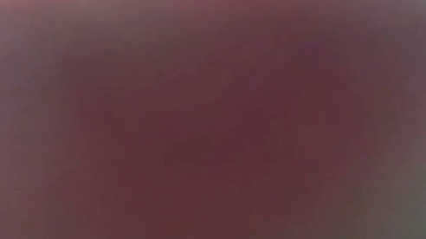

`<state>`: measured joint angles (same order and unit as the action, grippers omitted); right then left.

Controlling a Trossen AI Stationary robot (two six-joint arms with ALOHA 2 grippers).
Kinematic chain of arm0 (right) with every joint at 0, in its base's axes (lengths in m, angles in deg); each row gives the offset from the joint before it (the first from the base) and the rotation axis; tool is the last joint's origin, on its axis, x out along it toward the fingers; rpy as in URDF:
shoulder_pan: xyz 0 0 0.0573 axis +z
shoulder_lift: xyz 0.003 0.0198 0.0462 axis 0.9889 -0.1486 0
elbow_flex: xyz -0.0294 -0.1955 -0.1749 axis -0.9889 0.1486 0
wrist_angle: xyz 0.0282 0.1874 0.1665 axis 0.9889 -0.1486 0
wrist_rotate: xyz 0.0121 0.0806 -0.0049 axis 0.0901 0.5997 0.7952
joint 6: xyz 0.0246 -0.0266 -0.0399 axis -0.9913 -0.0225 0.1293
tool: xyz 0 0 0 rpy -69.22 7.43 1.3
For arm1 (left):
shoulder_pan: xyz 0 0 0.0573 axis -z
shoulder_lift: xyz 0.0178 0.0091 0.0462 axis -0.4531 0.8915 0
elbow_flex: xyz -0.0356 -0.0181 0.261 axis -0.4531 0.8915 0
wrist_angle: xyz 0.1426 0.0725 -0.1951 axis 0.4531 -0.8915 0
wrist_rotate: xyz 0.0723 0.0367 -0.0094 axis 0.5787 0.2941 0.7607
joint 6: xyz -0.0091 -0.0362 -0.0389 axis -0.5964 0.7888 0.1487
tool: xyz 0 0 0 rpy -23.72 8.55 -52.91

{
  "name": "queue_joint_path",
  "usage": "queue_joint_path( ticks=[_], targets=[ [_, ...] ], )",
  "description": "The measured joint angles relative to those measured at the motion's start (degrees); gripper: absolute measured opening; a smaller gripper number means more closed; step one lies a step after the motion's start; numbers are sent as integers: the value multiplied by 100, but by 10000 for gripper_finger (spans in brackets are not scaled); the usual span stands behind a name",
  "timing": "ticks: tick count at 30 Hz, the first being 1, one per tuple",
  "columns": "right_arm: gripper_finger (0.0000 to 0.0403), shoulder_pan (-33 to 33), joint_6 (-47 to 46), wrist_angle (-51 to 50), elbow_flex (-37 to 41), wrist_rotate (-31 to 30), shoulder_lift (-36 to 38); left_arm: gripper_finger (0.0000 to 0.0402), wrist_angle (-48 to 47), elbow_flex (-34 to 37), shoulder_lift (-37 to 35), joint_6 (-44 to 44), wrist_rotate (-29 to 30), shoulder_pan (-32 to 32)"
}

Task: Sort silverware
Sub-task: Put the blue fork into the utensil holder

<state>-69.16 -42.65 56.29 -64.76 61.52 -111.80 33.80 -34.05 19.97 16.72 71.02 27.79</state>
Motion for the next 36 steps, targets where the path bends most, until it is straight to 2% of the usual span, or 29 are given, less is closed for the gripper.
queue_joint_path(
  ticks=[6,11,14,16,22,25,29,33,36],
  targets=[
    [161,16,-288,-863,0,-70,480,17,-8,0,0,35,51,-174],
    [168,260,-756,-1957,20,-915,914,17,30,-37,0,41,608,-374],
    [166,439,-1039,-2167,282,-1401,1160,16,-161,-290,0,41,564,-584],
    [165,508,-1209,-2152,551,-1478,1333,14,-536,-594,-1,35,479,-755],
    [165,581,-1852,-2000,1475,-1342,1731,13,-1891,-1712,-4,-286,262,-1451],
    [165,581,-1966,-1660,1819,-1237,1855,12,-2261,-2168,110,-305,94,-1836],
    [165,581,-1939,-1384,2010,-1055,1910,12,-2327,-2563,446,-229,-115,-2351],
    [165,581,-1878,-1387,2011,-1034,1929,12,-2198,-2872,979,290,-194,-2739],
    [165,577,-1799,-1386,2011,-762,1970,12,-1980,-3119,1409,727,-474,-2907]
  ],
)
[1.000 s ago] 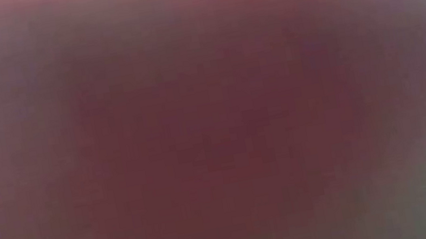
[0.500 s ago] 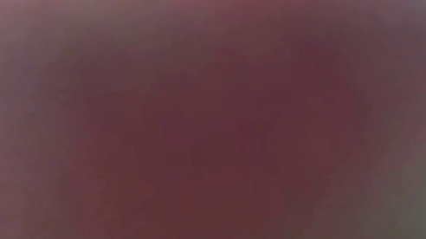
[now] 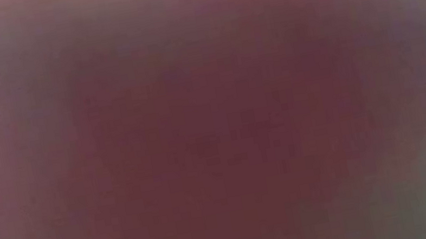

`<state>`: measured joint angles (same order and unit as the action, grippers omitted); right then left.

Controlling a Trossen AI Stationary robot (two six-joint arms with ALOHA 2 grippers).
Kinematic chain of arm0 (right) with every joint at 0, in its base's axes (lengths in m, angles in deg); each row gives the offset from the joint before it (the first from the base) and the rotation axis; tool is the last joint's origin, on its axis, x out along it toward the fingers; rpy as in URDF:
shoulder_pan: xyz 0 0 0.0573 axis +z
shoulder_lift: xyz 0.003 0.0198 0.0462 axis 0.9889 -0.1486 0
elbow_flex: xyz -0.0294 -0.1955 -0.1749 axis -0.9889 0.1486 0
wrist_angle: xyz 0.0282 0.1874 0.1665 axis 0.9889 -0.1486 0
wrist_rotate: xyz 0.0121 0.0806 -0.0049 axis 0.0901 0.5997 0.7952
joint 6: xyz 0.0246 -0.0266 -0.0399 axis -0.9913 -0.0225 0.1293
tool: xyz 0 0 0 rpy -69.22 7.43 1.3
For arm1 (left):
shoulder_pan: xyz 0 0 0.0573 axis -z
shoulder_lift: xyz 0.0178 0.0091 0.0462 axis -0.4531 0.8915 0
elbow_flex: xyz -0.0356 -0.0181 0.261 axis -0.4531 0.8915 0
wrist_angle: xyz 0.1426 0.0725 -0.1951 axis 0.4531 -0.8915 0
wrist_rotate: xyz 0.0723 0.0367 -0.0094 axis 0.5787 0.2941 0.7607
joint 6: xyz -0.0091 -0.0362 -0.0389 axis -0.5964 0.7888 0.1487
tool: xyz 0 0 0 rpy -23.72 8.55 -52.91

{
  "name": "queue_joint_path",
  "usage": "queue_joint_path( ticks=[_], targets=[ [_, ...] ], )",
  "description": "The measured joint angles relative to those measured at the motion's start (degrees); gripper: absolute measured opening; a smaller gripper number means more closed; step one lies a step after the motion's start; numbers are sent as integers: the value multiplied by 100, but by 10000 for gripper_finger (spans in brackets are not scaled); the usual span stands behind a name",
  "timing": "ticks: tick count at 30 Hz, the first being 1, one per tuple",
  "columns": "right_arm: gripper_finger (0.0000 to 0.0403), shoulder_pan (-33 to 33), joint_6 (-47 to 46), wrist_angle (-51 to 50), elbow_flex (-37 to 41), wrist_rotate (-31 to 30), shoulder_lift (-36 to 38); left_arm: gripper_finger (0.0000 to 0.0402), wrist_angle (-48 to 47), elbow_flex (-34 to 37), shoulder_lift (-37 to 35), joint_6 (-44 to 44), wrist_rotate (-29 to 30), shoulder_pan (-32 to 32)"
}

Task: Sort silverware
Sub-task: Put the blue fork into the utensil holder

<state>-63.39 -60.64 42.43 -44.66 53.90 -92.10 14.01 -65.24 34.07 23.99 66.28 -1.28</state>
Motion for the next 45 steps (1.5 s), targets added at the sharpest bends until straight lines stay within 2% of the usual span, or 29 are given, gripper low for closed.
queue_joint_path(
  ticks=[3,8,19,29,38,45],
  targets=[
    [165,0,19,-6,0,319,32,12,111,-269,271,208,-108,-54],
    [164,4,52,-33,0,468,62,11,-42,-387,459,212,-136,-59],
    [164,1,426,566,-7,415,68,18,-476,-391,444,363,-110,-74],
    [164,-7,324,1140,-7,-20,63,35,-729,-391,444,218,66,-128],
    [164,-97,544,1276,-7,-64,63,99,-1004,-389,444,229,21,-145],
    [164,-307,761,1224,-7,-43,63,141,-1030,-389,444,674,45,-185]
  ],
)
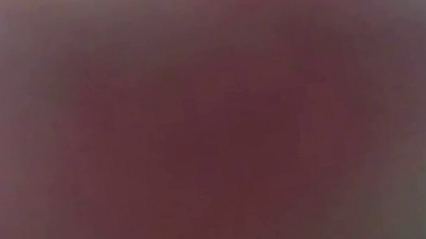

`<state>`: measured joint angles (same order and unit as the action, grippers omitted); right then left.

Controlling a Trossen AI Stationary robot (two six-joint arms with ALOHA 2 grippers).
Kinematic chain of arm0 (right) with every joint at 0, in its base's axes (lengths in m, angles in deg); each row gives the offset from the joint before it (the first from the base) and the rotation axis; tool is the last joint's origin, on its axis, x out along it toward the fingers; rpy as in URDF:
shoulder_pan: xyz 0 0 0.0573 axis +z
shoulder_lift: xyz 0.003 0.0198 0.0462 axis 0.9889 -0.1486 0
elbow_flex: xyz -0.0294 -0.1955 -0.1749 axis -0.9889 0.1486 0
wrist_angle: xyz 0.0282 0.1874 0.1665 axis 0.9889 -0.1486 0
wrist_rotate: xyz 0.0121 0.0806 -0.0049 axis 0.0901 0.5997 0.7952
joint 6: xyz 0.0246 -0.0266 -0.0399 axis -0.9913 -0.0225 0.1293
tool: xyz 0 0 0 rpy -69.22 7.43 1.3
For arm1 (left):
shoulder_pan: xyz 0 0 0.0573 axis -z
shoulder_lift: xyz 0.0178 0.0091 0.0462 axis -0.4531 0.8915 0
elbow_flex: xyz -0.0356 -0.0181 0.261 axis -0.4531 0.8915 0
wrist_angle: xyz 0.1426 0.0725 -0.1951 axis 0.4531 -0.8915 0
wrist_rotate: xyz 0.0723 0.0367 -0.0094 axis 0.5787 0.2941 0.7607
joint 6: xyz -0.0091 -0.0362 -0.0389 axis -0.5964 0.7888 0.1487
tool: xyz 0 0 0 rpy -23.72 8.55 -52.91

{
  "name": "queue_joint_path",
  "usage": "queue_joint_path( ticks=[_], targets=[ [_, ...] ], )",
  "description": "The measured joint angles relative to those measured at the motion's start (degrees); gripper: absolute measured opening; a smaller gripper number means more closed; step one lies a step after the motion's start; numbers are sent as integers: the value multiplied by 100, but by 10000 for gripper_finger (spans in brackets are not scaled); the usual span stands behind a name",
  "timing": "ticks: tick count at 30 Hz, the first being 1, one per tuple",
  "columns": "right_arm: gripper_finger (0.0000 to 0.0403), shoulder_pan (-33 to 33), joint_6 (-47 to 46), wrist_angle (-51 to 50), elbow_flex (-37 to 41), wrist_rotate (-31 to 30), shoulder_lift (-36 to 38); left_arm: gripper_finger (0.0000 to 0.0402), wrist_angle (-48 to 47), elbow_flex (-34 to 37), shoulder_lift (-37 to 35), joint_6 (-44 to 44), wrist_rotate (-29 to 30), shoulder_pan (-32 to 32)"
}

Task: Sort silverware
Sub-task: Put the blue fork into the utensil holder, then put the blue knife into the utensil holder

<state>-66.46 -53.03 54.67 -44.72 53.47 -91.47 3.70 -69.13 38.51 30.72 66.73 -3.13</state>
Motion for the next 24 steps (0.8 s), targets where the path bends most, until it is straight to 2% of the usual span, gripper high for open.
queue_joint_path(
  ticks=[5,9,24],
  targets=[
    [164,-43,19,-247,0,18,0,152,-180,9,-81,106,-63,-68],
    [164,-44,21,-399,0,22,-2,153,-421,4,-317,-1,-387,-164],
    [164,-146,76,-470,0,20,-2,154,-1975,4,-701,-71,-598,-246]
  ],
)
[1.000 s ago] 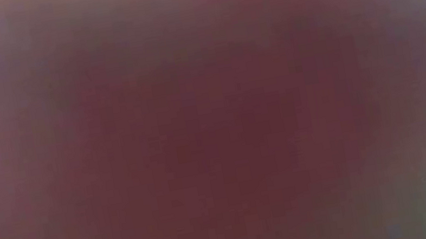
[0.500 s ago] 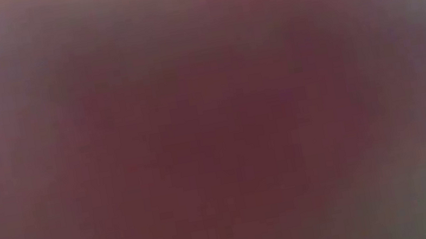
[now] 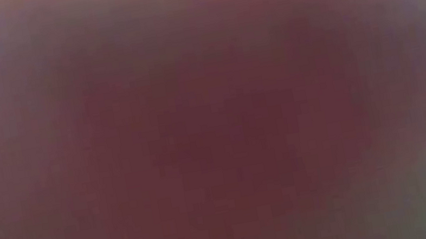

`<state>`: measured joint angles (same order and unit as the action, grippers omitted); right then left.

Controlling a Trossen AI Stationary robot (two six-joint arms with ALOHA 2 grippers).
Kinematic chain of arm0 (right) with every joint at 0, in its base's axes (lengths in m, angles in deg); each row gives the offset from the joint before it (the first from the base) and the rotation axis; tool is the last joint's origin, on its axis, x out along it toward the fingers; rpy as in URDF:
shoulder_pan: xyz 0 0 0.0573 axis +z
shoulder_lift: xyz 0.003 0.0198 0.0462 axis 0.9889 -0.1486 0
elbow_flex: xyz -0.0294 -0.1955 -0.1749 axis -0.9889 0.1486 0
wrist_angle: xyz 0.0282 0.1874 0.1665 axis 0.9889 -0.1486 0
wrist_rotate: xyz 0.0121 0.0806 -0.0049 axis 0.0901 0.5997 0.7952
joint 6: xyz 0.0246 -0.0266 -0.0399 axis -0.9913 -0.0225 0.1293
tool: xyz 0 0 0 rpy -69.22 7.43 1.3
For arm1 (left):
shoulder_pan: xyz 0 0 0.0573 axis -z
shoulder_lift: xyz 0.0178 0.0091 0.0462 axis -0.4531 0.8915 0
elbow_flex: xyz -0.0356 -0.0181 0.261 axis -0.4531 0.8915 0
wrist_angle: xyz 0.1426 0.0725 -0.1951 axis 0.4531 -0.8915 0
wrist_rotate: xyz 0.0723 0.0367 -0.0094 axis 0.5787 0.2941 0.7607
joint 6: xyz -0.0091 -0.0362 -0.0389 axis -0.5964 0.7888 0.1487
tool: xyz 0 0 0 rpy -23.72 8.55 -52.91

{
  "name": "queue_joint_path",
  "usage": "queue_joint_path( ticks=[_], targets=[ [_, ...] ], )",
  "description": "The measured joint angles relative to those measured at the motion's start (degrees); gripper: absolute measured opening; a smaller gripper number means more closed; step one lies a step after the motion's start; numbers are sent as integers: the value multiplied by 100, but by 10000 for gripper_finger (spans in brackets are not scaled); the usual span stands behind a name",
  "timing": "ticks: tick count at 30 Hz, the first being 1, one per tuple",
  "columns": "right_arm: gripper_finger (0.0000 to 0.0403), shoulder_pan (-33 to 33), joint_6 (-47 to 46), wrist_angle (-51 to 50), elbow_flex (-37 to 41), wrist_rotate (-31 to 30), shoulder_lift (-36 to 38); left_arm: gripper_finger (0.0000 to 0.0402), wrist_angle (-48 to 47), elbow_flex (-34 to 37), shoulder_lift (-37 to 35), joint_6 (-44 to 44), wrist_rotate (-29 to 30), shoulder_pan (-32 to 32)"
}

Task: Sort silverware
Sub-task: Put the blue knife into the utensil holder

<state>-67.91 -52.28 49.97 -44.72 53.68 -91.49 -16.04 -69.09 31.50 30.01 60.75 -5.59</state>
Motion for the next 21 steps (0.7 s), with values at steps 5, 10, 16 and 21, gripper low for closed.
queue_joint_path(
  ticks=[5,10,16,21],
  targets=[
    [164,2,-54,-10,0,10,0,154,-570,-6,-570,-414,-566,-143],
    [164,2,-51,-15,0,9,0,154,-1825,-10,-1126,-1106,-628,22],
    [164,2,63,-11,0,13,0,154,-3087,196,-1580,-1615,-386,595],
    [164,2,146,2,0,11,0,154,-3870,495,-1782,-1746,126,1157]
  ],
)
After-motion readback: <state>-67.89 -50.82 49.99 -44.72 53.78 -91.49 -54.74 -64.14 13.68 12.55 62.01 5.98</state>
